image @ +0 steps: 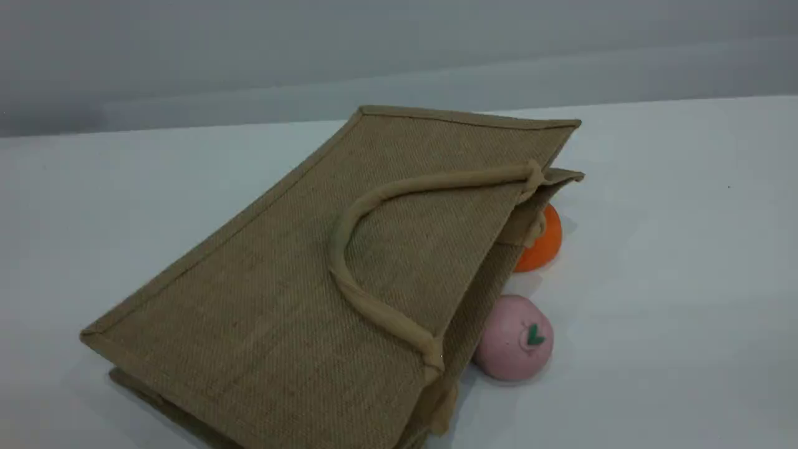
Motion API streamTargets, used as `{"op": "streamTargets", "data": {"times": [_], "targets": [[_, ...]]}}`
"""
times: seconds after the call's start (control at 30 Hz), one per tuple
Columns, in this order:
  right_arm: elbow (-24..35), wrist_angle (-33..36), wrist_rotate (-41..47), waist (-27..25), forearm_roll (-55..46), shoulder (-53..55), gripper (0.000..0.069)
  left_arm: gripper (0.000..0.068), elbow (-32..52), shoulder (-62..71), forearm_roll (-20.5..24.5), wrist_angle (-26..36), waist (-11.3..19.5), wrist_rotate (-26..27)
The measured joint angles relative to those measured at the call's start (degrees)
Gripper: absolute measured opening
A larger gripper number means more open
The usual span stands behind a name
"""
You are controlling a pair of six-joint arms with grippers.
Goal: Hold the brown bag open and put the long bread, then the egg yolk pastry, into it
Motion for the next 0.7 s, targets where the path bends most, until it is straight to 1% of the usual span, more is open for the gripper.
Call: {"op": "streamTargets", "data": {"times": [0.1, 0.23, 0.3, 0.37, 0.53, 0.6, 0.7], "targets": [[0.0, 0.0, 0.0, 0.0, 0.0, -3.4, 0.0511, 0.0568, 0.0, 0.0, 0.0, 0.1, 0.0, 0.0], [0.0, 0.0, -0.1, 0.0, 0.1, -3.6, 0.0511, 0.0568, 0.0, 0.0, 0.0, 0.1, 0.0, 0.0], [0.0, 0.0, -0.1, -0.1, 0.1, -3.6, 0.0511, 0.0568, 0.0, 0.1, 0.0, 0.1, 0.7, 0.0], [0.0, 0.0, -0.1, -0.1, 0.1, -3.6, 0.0511, 0.0568, 0.0, 0.1, -0.4, 0.1, 3.5, -0.1], [0.0, 0.0, -0.1, -0.1, 0.1, -3.6, 0.051, 0.0568, 0.0, 0.1, 0.0, 0.1, 12.9, -0.2], [0.0, 0.0, -0.1, -0.1, 0.1, -3.6, 0.051, 0.0568, 0.0, -0.2, 0.0, 0.0, 14.7, -0.2], [0.0, 0.0, 0.0, -0.1, 0.1, -3.6, 0.051, 0.0568, 0.0, -2.0, 0.0, 0.1, 15.0, -0.2]]}}
